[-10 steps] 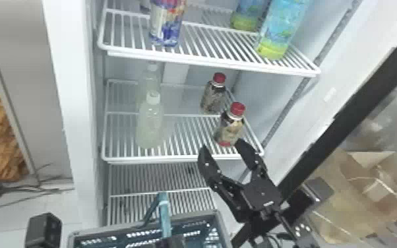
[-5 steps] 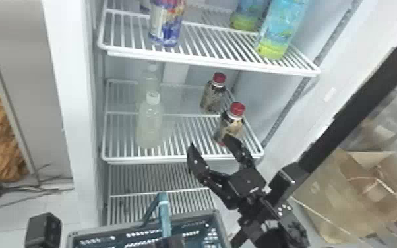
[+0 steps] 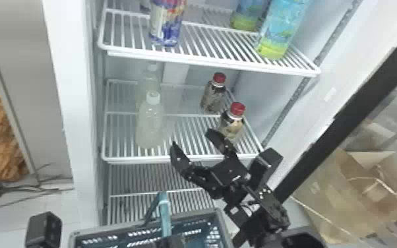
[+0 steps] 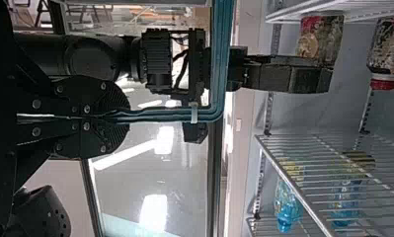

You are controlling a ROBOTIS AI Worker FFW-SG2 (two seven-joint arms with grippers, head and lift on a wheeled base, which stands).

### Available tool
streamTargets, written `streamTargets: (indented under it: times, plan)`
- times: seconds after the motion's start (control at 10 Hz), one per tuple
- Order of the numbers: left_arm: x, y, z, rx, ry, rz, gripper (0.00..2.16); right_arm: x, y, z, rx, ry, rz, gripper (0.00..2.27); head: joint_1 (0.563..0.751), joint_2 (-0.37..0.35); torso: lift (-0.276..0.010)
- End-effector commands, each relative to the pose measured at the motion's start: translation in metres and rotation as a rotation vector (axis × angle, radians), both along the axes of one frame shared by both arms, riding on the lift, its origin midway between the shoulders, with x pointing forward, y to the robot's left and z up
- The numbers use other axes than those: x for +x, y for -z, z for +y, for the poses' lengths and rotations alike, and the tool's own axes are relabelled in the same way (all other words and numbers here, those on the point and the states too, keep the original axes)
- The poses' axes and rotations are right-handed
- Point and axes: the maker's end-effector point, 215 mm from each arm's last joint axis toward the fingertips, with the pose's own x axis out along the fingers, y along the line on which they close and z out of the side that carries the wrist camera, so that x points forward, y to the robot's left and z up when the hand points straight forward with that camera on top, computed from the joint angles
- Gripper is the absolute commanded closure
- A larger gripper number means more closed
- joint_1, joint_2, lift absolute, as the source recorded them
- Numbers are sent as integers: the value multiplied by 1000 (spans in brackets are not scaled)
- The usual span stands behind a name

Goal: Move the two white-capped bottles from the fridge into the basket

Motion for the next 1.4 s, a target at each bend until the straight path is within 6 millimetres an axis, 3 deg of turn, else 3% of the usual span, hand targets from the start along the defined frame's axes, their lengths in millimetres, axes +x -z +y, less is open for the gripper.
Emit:
streamTargets:
  times: [0.0, 0.4, 1.3]
  plan:
    - [0, -1, -1, -1, 2, -2, 1118, 7, -4, 9, 0, -27, -1, 61, 695, -334, -260]
    - [-1, 0, 0, 1, 5, -2, 1118, 23, -1, 47, 21, -137, 13, 51, 695, -281, -260]
    - [0, -1, -1, -1, 2, -2, 1118, 59, 1, 72, -26, -174, 31, 51, 695, -219, -260]
